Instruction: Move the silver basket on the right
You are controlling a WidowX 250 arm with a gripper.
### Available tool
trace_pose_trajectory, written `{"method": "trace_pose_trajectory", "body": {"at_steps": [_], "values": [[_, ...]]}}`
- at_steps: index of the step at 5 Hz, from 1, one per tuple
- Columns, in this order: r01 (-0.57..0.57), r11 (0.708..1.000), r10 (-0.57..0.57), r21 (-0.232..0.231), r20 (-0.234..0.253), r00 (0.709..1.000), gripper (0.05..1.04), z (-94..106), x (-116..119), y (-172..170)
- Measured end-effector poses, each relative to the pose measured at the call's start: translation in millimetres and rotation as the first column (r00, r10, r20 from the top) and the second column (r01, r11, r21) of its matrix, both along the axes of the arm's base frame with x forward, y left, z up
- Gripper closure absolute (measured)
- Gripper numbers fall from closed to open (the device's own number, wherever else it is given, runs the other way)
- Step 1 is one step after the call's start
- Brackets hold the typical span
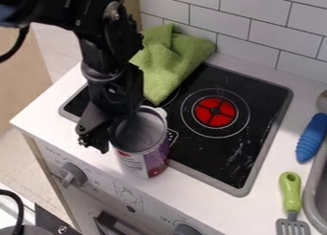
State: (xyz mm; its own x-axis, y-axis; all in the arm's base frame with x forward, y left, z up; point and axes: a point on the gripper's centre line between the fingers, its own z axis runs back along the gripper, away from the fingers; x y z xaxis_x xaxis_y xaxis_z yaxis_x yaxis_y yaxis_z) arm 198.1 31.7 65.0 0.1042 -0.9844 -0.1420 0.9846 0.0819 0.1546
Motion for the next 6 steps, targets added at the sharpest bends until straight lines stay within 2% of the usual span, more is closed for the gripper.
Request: {"method": "trace_pose_trajectory", "body": {"at_steps": [1, 2, 3, 4, 5, 6], "values": [[-0.010, 1.000, 0.010, 0.000, 0.003, 1.000, 0.084, 0.1, 0.3, -10.6], [-0.009, 1.000, 0.009, -0.023, 0.003, 1.000, 0.085, -0.5, -0.1, -22.8], [-0.018, 0.999, 0.019, -0.027, 0.033, 0.999, 0.084, -0.1, 3.2, -33.5], [-0.034, 0.999, 0.035, -0.030, 0.037, 0.999, 0.085, -2.2, 2.8, -45.8], [-0.074, 0.997, 0.075, -0.024, 0.025, 0.997, 0.084, -8.0, 9.5, -57.7], [-0.120, 0.992, 0.121, -0.023, 0.038, 0.992, 0.084, -8.6, 22.8, -67.4]]}}
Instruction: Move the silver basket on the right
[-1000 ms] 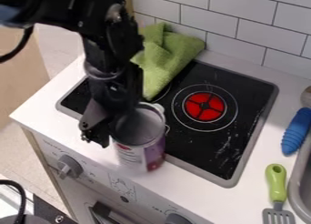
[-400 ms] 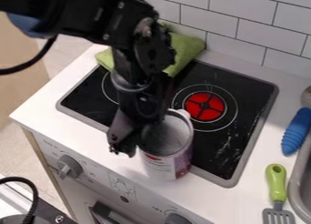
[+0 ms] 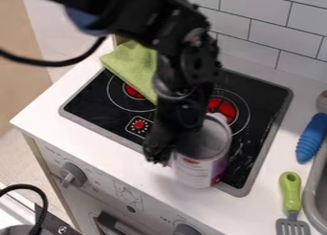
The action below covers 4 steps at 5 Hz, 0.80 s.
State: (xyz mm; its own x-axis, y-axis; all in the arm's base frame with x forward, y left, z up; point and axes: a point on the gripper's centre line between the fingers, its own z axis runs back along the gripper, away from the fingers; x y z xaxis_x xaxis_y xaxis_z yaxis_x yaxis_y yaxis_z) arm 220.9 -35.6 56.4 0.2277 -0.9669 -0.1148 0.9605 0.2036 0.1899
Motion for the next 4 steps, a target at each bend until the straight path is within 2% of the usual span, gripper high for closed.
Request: {"method": "trace_pose_trajectory", "body": {"at_steps": [1, 3, 4], "values": [[-0.044, 0.999, 0.044, -0.003, -0.003, 0.999, 0.085, 0.2, 12.0, -7.8], [-0.063, 0.998, 0.062, -0.023, -0.028, 0.998, 0.084, 6.7, 12.3, -9.6], [-0.070, 0.996, 0.068, -0.052, -0.027, 0.997, 0.084, 24.2, 14.3, 0.4]]}}
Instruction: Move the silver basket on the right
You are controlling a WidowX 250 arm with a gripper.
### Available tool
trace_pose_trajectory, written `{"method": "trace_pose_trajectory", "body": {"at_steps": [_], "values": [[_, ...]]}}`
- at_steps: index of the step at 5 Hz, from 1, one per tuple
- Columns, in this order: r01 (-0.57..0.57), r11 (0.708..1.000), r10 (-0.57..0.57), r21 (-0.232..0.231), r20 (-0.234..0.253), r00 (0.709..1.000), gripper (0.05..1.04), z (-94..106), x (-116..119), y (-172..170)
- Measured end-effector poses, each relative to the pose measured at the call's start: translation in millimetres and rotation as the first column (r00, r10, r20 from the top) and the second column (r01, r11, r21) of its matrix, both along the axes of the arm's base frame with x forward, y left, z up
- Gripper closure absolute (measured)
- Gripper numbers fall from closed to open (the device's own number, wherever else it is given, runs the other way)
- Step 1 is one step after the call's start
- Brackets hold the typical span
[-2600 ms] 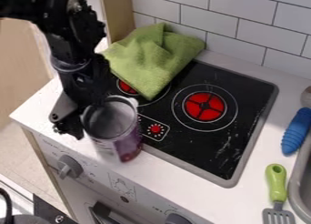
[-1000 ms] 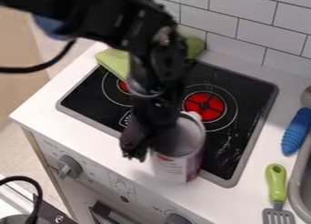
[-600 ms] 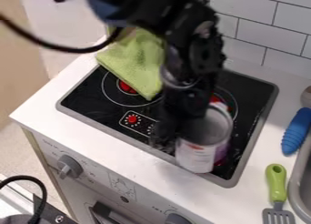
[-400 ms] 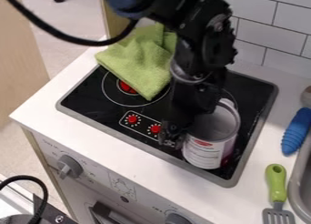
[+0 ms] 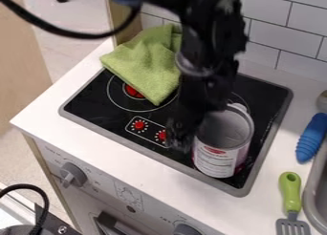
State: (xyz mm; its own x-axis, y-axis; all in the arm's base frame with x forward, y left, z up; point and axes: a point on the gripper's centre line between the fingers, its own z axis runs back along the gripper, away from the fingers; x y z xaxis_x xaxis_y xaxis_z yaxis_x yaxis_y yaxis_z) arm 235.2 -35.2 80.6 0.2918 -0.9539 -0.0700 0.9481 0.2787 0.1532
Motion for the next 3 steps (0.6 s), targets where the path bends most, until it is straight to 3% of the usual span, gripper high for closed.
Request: {"method": "trace_pose_trajectory", "body": {"at_steps": [1, 2, 3], "values": [[-0.059, 0.998, 0.059, 0.006, -0.010, 0.998, 0.084, 4.3, 2.8, 25.5], [-0.135, 0.991, 0.135, 0.021, 0.017, 0.991, 0.084, 13.4, 14.8, 48.0], [-0.328, 0.944, 0.328, -0.015, 0.097, 0.940, 0.084, 16.2, 35.1, 71.2]]}}
